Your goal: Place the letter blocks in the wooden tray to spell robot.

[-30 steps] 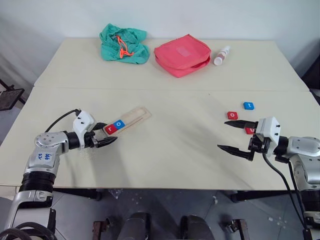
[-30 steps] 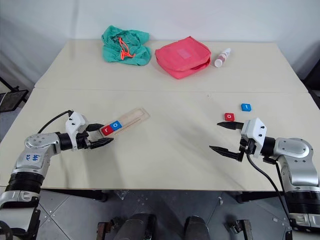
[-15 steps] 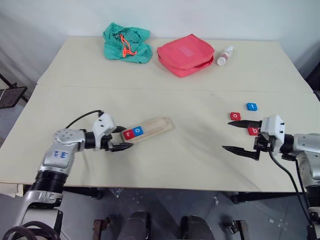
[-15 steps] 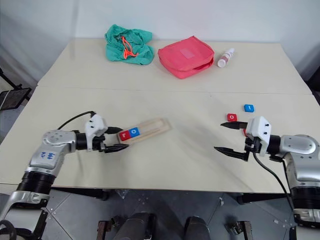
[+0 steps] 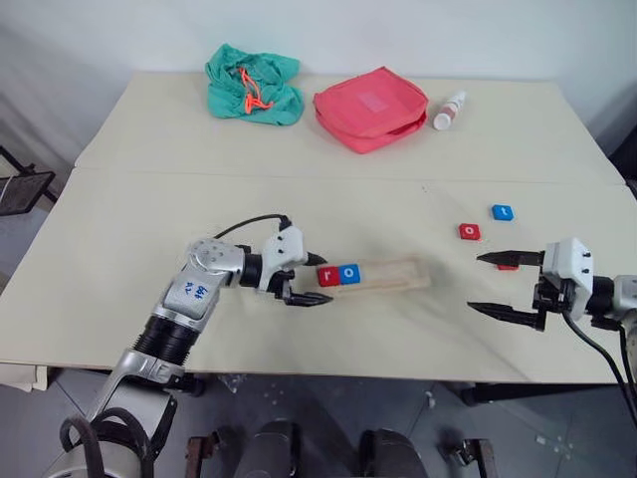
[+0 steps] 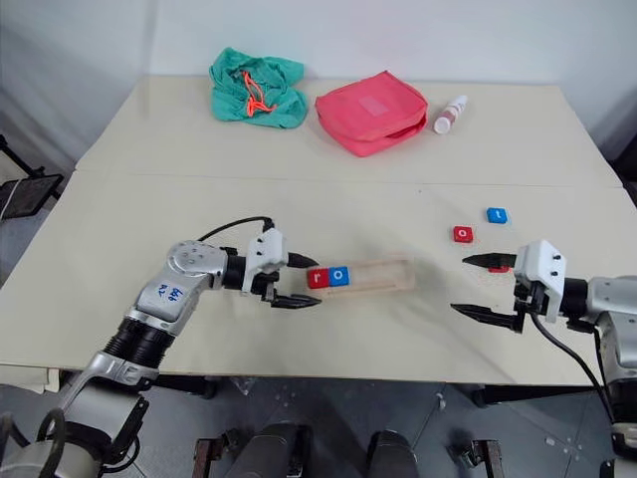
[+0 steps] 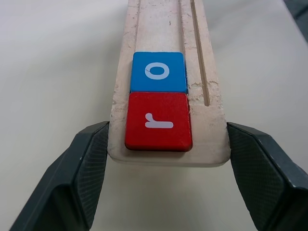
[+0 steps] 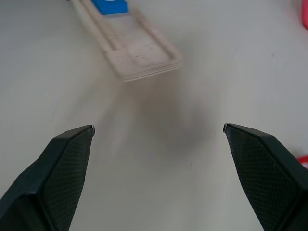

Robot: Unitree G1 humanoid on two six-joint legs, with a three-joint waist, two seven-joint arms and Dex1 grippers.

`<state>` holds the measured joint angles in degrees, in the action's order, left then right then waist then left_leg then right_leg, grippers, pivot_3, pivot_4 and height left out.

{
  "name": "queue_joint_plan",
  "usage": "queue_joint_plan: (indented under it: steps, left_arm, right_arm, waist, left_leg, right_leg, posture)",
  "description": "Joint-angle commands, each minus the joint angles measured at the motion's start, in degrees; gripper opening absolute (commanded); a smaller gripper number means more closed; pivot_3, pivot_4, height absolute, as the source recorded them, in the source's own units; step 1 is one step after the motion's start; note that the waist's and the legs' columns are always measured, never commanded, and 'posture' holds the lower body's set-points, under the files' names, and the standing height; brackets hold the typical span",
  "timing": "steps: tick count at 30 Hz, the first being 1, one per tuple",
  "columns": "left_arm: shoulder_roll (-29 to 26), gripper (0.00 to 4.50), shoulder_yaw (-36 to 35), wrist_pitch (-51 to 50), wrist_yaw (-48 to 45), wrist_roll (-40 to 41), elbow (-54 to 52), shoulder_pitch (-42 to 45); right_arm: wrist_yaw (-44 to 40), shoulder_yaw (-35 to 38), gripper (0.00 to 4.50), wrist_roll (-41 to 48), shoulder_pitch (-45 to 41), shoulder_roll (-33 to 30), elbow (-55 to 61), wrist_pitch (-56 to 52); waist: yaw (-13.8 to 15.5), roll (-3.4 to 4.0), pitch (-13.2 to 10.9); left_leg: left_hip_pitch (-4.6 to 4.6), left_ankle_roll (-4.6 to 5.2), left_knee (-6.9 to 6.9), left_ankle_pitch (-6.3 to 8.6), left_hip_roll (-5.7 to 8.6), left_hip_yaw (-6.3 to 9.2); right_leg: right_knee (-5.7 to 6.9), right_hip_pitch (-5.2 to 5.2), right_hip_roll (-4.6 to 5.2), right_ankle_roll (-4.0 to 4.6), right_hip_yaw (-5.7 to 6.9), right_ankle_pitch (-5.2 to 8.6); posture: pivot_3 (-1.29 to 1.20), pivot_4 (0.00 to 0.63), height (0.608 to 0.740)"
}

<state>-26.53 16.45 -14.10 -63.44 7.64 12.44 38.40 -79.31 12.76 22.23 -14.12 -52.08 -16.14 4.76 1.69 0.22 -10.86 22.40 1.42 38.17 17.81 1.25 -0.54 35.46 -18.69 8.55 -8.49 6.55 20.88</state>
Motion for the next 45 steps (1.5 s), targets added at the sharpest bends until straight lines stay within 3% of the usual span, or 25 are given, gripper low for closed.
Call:
queue_joint_plan:
  steps: [1, 15, 18, 19, 30, 35, 40, 45]
  left_arm:
    - [0.9, 3.38, 1.1, -0.3, -0.2, -0.7, -2.3, 1.2]
    - [3.2, 3.38, 3.4, -5.4, 2.7, -3.5, -5.8, 1.0]
    - [3.0, 4.40, 3.7, -5.6, 2.6, -3.5, -6.8, 0.6]
    - [3.0, 4.48, 3.7, -5.7, 2.6, -3.5, -6.9, 0.6]
    - [1.3, 4.48, -0.6, -9.2, 2.6, 1.5, -15.7, -1.9]
    - [0.2, 4.48, -11.4, -3.9, -1.7, 11.7, -13.3, -1.7]
    - [1.1, 4.48, -16.1, 6.2, 0.0, 11.1, -5.1, 0.8]
    - [-2.1, 4.48, -18.5, 13.2, -1.8, 10.4, 1.4, 2.2]
  right_arm:
    - [0.9, 3.3, 4.50, 1.6, 1.5, -1.4, 3.1, -0.3]
    - [3.2, 6.9, 4.50, 2.0, 6.1, -1.8, 6.0, -1.3]
    - [3.5, 6.9, 4.50, 1.9, 6.2, -1.7, 6.1, -1.3]
    - [3.6, 6.8, 4.50, 1.9, 6.2, -1.7, 6.0, -1.3]
    - [4.8, 7.5, 4.50, 2.0, 6.4, -2.2, 5.7, -2.3]
    - [13.2, 10.1, 4.50, 1.8, 8.8, 0.4, 6.3, -8.5]
    - [21.9, 12.4, 4.50, 2.0, 12.6, 4.3, 9.0, -12.0]
    - [32.1, 16.2, 4.50, 3.9, 17.6, 11.6, 16.9, -14.5]
  waist:
    - [-0.1, 0.00, 0.0]
    - [-0.1, 0.00, 0.0]
    - [-0.1, 0.00, 0.0]
    - [-0.1, 0.00, 0.0]
    - [-0.1, 0.00, 0.0]
    - [-0.1, 0.00, 0.0]
    - [0.1, 0.00, 0.0]
    - [-0.1, 0.00, 0.0]
  left_leg:
    - [0.00, 0.00, -0.01, 0.00, 0.00, 0.00]
    - [-0.01, 0.00, 0.00, -0.01, -0.01, -0.01]
    - [-0.01, 0.00, 0.00, -0.01, -0.02, 0.01]
    - [-0.01, 0.00, 0.00, -0.01, -0.02, 0.00]
    - [-0.01, 0.00, 0.01, -0.01, -0.02, 0.02]
    - [-0.02, 0.00, 0.00, -0.01, -0.04, 0.04]
    - [-0.03, 0.00, 0.03, -0.01, 0.00, 0.09]
    - [-0.03, 0.00, -0.01, -0.01, -0.01, 0.09]
  right_leg:
    - [-0.03, 0.00, 0.00, 0.00, 0.00, 0.00]
    - [-0.07, 0.03, 0.00, 0.00, -0.02, 0.00]
    - [-0.08, 0.04, -0.01, 0.00, -0.01, 0.00]
    - [-0.09, 0.04, -0.01, 0.00, -0.02, 0.00]
    - [-0.13, 0.07, -0.01, 0.00, -0.02, 0.00]
    - [-0.14, 0.08, -0.01, 0.00, 0.00, 0.00]
    - [-0.16, 0.14, 0.00, 0.00, 0.07, 0.00]
    - [-0.13, 0.10, -0.01, 0.00, 0.08, 0.00]
  posture:
    - [0.00, 0.150, 0.740]
    - [0.00, 0.150, 0.740]
    - [0.00, 0.150, 0.740]
    - [0.00, 0.150, 0.740]
    - [0.00, 0.150, 0.740]
    - [0.00, 0.150, 0.740]
    - [0.00, 0.150, 0.740]
    - [0.00, 0.150, 0.740]
